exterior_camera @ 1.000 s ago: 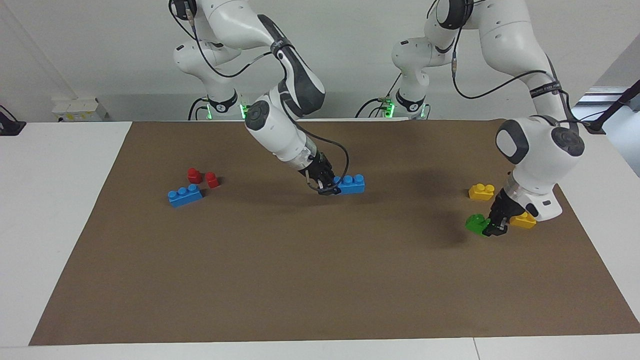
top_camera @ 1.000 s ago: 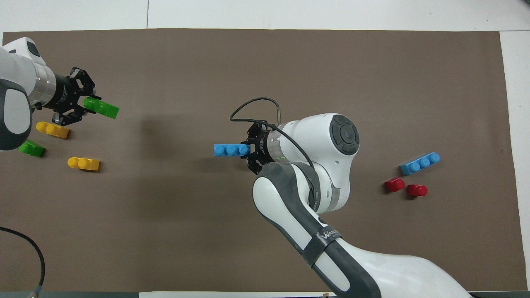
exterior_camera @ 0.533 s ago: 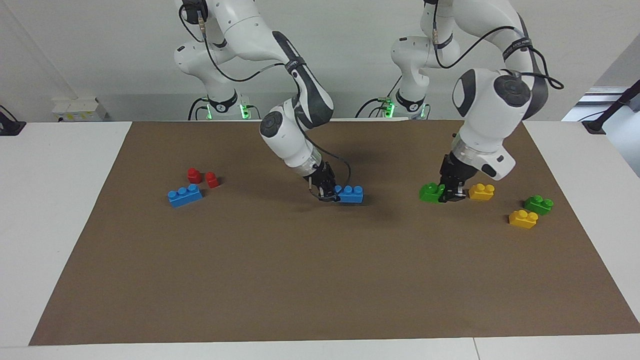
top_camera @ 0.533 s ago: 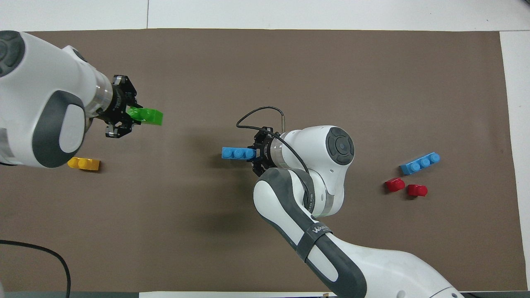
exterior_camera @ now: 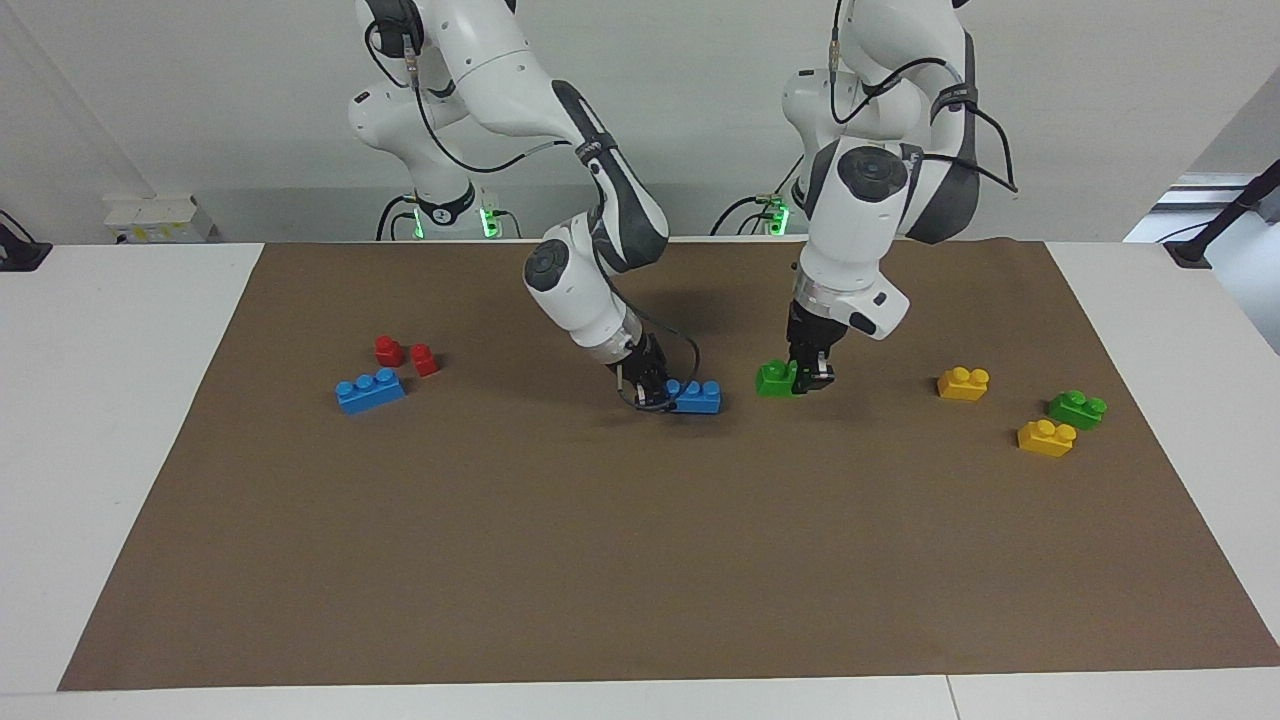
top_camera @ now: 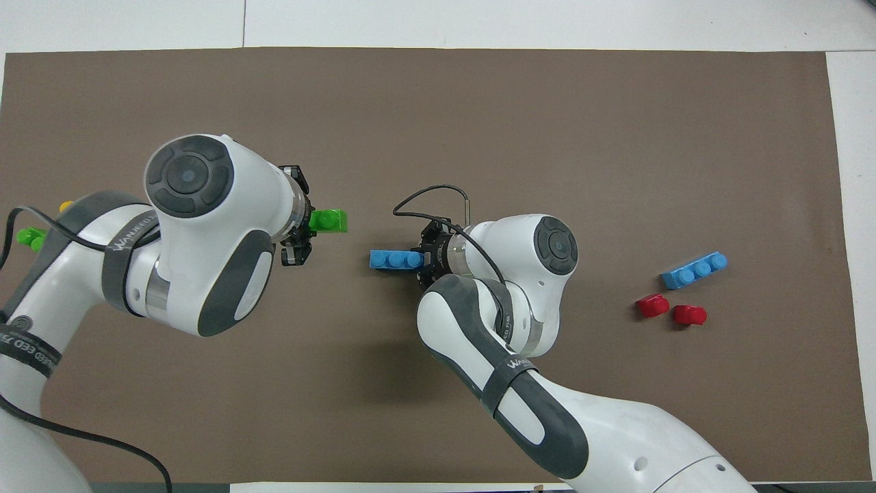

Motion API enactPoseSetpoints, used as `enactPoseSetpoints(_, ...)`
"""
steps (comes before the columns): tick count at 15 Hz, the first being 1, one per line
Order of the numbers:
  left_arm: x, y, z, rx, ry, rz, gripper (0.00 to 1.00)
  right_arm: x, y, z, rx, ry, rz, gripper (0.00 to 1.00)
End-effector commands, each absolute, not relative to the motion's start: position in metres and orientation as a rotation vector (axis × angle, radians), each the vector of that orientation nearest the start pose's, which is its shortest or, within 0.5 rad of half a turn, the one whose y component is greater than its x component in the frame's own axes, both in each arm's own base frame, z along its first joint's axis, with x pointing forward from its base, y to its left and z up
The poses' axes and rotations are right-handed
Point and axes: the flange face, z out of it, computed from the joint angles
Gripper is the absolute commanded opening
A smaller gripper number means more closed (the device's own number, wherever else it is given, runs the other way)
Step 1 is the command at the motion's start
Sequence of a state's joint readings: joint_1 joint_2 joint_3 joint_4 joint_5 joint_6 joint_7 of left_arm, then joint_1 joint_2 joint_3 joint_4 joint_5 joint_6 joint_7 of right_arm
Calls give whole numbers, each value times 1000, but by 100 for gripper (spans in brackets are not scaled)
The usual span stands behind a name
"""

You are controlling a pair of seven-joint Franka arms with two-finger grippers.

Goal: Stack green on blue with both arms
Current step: 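Bring the green brick against the blue brick held by the right gripper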

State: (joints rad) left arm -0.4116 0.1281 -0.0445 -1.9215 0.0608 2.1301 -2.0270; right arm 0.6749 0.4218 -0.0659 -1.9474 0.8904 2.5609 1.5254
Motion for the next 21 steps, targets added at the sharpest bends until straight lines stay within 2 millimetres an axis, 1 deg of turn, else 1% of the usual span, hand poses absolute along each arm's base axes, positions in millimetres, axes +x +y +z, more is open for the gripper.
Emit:
enactPoseSetpoints(1, 519, -284, 412, -2275, -2247, -182, 0, 523, 350, 274, -1843, 1903, 504, 0)
enactPoseSetpoints(3, 511, -295, 407, -2287, -2227, -177, 0, 520, 354, 273, -1852, 1896, 505, 0)
enactPoseSetpoints(6, 497, -311, 397, -2300, -2189, -170, 0, 520, 352, 272, -1847, 1901, 493, 0)
enactPoseSetpoints(9, 491, -321, 383, -2291, -2193, -219, 0, 520, 352, 272, -1847, 1901, 493, 0)
enactPoseSetpoints(11, 492, -323, 374, -2277, -2201, -215, 0, 520, 352, 272, -1845, 1902, 492, 0)
enactPoseSetpoints(13, 487, -333, 364, -2281, -2188, -230, 0, 520, 352, 272, -1845, 1902, 492, 0)
enactPoseSetpoints(16, 488, -336, 352, -2265, -2181, -246, 0, 520, 352, 272, -1845, 1902, 492, 0)
enactPoseSetpoints(18, 483, -342, 350, -2273, -2171, -245, 0, 520, 352, 272, -1845, 1902, 490, 0)
enactPoseSetpoints(20, 482, -342, 348, -2270, -2166, -245, 0, 521, 351, 272, -1844, 1901, 486, 0)
enactPoseSetpoints(21, 479, -340, 344, -2257, -2154, -240, 0, 521, 351, 272, -1844, 1901, 486, 0)
